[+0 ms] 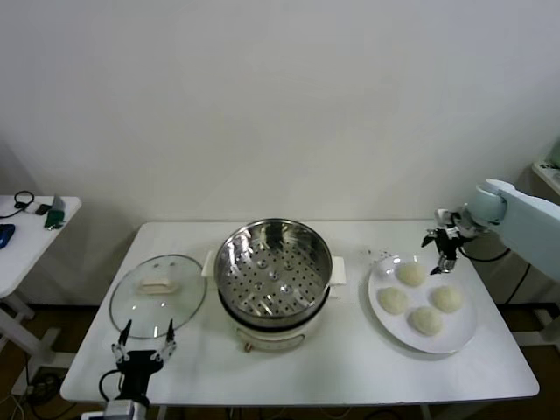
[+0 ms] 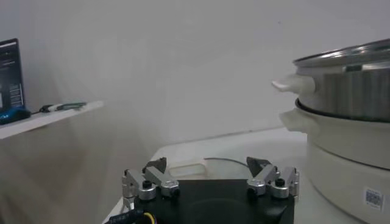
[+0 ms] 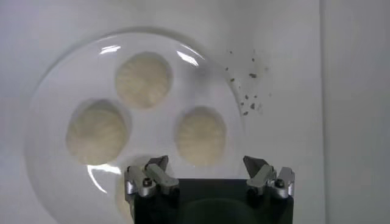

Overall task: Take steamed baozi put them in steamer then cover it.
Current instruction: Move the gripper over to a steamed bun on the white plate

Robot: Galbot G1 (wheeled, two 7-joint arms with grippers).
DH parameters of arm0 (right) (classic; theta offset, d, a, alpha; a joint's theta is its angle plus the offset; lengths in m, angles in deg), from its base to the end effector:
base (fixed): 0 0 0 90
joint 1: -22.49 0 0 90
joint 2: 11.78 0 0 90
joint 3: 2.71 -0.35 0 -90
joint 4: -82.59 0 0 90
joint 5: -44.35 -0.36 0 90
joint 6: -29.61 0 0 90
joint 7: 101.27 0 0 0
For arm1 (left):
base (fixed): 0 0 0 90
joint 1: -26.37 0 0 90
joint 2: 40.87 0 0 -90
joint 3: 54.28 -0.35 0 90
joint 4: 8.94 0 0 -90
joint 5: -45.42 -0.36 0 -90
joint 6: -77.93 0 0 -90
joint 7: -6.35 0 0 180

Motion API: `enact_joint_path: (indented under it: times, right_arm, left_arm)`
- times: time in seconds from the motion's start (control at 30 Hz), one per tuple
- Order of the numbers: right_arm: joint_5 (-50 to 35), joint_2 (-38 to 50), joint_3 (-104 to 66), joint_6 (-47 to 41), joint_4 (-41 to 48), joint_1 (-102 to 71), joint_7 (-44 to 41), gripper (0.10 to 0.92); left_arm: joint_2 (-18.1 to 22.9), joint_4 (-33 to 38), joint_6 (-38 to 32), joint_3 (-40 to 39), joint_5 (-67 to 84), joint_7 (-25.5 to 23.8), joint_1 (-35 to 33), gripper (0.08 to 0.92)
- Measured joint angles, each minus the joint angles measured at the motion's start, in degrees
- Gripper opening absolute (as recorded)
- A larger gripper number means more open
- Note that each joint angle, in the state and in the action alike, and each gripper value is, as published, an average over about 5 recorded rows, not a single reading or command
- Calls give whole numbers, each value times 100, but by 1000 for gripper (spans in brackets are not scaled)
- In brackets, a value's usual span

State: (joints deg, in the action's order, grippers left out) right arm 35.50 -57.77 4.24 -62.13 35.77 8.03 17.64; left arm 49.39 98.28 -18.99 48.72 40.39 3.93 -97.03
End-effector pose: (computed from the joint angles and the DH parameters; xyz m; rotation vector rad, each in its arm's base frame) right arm 0.5827 -0.2269 -0.1831 1.1679 -1.3847 1.2839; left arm 0.1455 0.0762 -0.3880 0.2103 -2.9468 -0.2781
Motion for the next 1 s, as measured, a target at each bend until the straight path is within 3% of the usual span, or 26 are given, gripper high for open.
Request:
enact_joint_path:
  times: [0.43, 1.0]
  right_arm:
    - [467, -727, -375, 278, 1037, -474, -38, 823]
    - [970, -1100, -824, 529, 1606, -764, 56, 811]
  left_arm:
    - [-8, -169, -47, 1, -11, 3, 70, 823]
    - [-11, -288, -92, 26, 2, 9, 126, 823]
